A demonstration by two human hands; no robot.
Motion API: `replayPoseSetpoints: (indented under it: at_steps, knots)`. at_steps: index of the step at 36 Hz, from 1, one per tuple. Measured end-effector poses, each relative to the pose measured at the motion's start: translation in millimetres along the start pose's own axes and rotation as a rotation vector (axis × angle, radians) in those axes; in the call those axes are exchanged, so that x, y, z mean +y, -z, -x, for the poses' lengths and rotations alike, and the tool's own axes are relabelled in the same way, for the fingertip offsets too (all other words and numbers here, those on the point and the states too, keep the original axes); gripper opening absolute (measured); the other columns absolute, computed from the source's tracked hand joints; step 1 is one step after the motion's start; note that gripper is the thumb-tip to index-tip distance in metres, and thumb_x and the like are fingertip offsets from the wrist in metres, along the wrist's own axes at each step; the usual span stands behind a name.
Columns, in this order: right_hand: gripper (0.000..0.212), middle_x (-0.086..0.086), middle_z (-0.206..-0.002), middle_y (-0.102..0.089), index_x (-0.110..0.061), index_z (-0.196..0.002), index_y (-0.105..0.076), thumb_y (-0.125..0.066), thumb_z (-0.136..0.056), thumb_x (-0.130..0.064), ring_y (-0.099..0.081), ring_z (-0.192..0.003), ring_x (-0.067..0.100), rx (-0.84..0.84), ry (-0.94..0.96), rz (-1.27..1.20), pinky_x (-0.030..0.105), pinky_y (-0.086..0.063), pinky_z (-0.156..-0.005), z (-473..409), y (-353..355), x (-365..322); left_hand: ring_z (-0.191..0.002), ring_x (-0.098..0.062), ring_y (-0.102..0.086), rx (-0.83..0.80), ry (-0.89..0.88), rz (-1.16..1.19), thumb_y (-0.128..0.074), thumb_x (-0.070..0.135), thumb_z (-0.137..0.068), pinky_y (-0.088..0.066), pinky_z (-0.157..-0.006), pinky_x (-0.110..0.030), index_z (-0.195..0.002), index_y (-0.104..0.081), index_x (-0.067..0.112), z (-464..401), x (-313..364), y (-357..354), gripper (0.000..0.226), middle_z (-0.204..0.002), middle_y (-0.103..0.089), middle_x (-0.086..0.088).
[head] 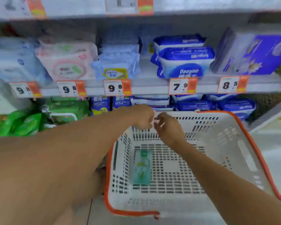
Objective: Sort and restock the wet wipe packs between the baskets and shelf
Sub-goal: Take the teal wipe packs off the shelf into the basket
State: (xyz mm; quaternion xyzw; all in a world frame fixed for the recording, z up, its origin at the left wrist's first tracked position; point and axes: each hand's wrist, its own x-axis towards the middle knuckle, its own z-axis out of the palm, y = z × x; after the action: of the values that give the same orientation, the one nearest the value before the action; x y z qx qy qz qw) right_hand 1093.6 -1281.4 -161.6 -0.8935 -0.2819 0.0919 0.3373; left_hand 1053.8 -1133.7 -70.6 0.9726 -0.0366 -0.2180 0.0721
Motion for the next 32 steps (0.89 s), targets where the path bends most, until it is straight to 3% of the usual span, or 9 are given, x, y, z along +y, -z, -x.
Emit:
replayPoseSetpoints:
  at_steps: [2,4,8,14,17,20,26,29,32]
  knots:
    - [0.057,0.012,-0.135,-0.056,-0.01,-0.134,-0.054,-0.077,-0.086,-0.029,-0.055,-0.123,0.031,-0.594,-0.054,0.152,0.035,-0.045,-0.098,24,-50,31,-0.098,-0.029,-0.056,-0.295,0.103,-0.101,-0.061,0.035,-0.094,-0.049,-0.084,-0.037,-0.108,-0.057,0.018,4,-9,-59,0.022,-0.113,-0.057,-0.006]
    - [0.096,0.011,-0.155,-0.037,-0.014,-0.153,-0.034,-0.087,-0.075,-0.032,-0.04,-0.14,0.029,-0.864,-0.062,0.211,0.033,-0.034,-0.113,44,-87,41,-0.109,-0.029,-0.057,-0.536,0.153,-0.241,-0.065,0.043,-0.091,-0.049,-0.095,-0.042,-0.117,-0.056,0.013,12,-13,-99,0.041,-0.126,-0.056,-0.007]
    - [0.127,0.009,-0.166,0.014,-0.038,-0.158,0.0,-0.089,-0.067,-0.043,-0.007,-0.15,0.044,-0.932,0.095,0.494,0.056,-0.025,-0.118,58,-126,41,-0.113,-0.027,-0.056,-0.631,0.161,-0.244,-0.066,0.047,-0.089,-0.049,-0.1,-0.046,-0.129,-0.055,0.01,17,-16,-121,0.056,-0.133,-0.055,-0.007]
    - [0.122,0.005,-0.161,0.032,-0.048,-0.155,-0.003,-0.086,-0.066,-0.056,0.021,-0.144,0.053,-0.95,-0.032,0.545,0.075,-0.013,-0.112,70,-150,44,-0.105,-0.026,-0.055,-0.554,0.199,-0.09,-0.063,0.042,-0.093,-0.047,-0.091,-0.037,-0.131,-0.054,0.006,13,-16,-108,0.054,-0.134,-0.056,-0.013]
    - [0.119,0.011,-0.162,0.023,-0.041,-0.155,-0.004,-0.087,-0.071,-0.038,0.003,-0.146,0.055,-0.911,-0.122,0.583,0.066,-0.036,-0.107,74,-157,48,-0.1,-0.027,-0.056,-0.563,0.217,-0.043,-0.065,0.041,-0.092,-0.049,-0.09,-0.037,-0.116,-0.057,0.009,5,-18,-109,0.041,-0.132,-0.059,-0.014]
    - [0.12,0.013,-0.164,0.009,-0.028,-0.156,-0.005,-0.088,-0.07,-0.033,-0.013,-0.145,0.052,-0.86,-0.107,0.638,0.054,-0.046,-0.102,75,-152,54,-0.11,-0.028,-0.058,-0.586,0.222,-0.007,-0.065,0.044,-0.092,-0.049,-0.096,-0.04,-0.132,-0.056,0.008,-1,-15,-114,0.055,-0.133,-0.059,-0.013]
    - [0.104,0.01,-0.13,-0.056,-0.018,-0.146,-0.028,-0.091,-0.063,-0.021,-0.062,-0.107,0.029,-0.686,-0.376,0.204,0.041,-0.056,-0.086,60,-115,82,-0.115,-0.027,-0.058,-0.581,0.198,0.11,-0.063,0.046,-0.093,-0.052,-0.09,-0.036,-0.137,-0.052,0.007,-9,2,-107,0.06,-0.134,-0.057,-0.01]
    - [0.058,0.01,-0.11,-0.07,-0.007,-0.125,-0.064,-0.088,-0.074,-0.019,-0.069,-0.09,0.022,-0.759,-0.487,-0.028,0.033,-0.06,-0.079,58,-93,100,-0.112,-0.026,-0.059,-0.553,0.186,0.132,-0.064,0.048,-0.091,-0.053,-0.09,-0.036,-0.137,-0.052,0.006,-7,7,-103,0.062,-0.129,-0.059,-0.009]
    - [0.025,0.017,-0.097,-0.075,-0.002,-0.102,-0.072,-0.08,-0.084,-0.017,-0.073,-0.083,0.027,-0.784,-0.564,-0.323,0.036,-0.063,-0.077,59,-69,111,-0.114,-0.025,-0.057,-0.545,0.18,0.107,-0.068,0.054,-0.085,-0.05,-0.1,-0.041,-0.136,-0.053,0.008,-5,7,-102,0.07,-0.13,-0.059,-0.007]
